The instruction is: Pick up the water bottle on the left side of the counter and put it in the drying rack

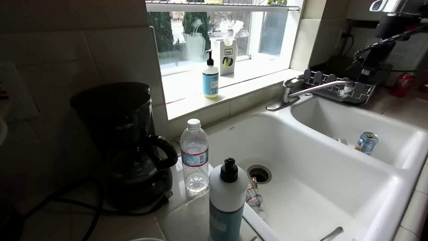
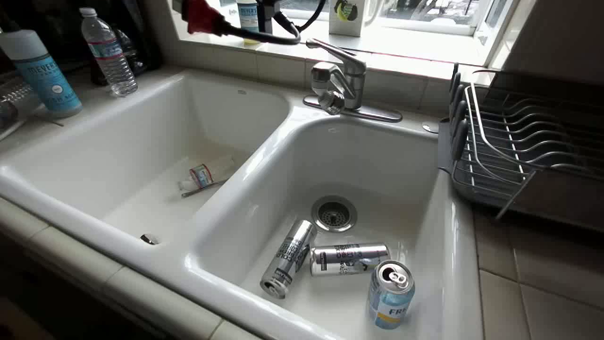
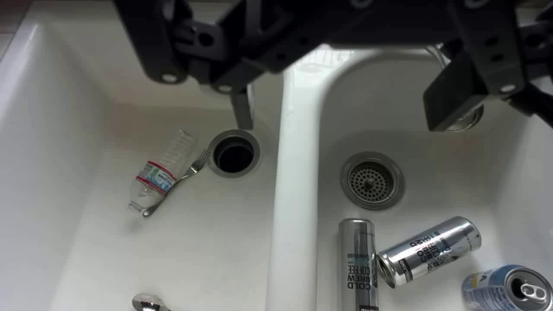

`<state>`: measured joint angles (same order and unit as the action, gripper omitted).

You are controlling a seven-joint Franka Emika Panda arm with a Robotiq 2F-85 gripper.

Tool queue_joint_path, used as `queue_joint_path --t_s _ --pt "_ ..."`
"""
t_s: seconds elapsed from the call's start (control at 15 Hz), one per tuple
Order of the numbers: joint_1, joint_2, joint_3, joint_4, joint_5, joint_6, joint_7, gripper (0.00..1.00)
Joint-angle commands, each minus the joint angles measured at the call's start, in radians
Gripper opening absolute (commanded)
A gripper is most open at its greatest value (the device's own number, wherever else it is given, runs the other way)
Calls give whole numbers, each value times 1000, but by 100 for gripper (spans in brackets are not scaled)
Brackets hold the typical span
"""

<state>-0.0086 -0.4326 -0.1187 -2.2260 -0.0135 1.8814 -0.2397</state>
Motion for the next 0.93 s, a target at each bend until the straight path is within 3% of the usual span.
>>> queue_joint_path --t_s 0.0,0.2,0.4,0.87 --pt "-6 1 5 2 3 -2 -2 100" --pt "-6 1 5 2 3 -2 -2 100" --pt "43 -1 51 -8 26 5 -18 100" --pt "233 24 210 9 96 29 -93 100"
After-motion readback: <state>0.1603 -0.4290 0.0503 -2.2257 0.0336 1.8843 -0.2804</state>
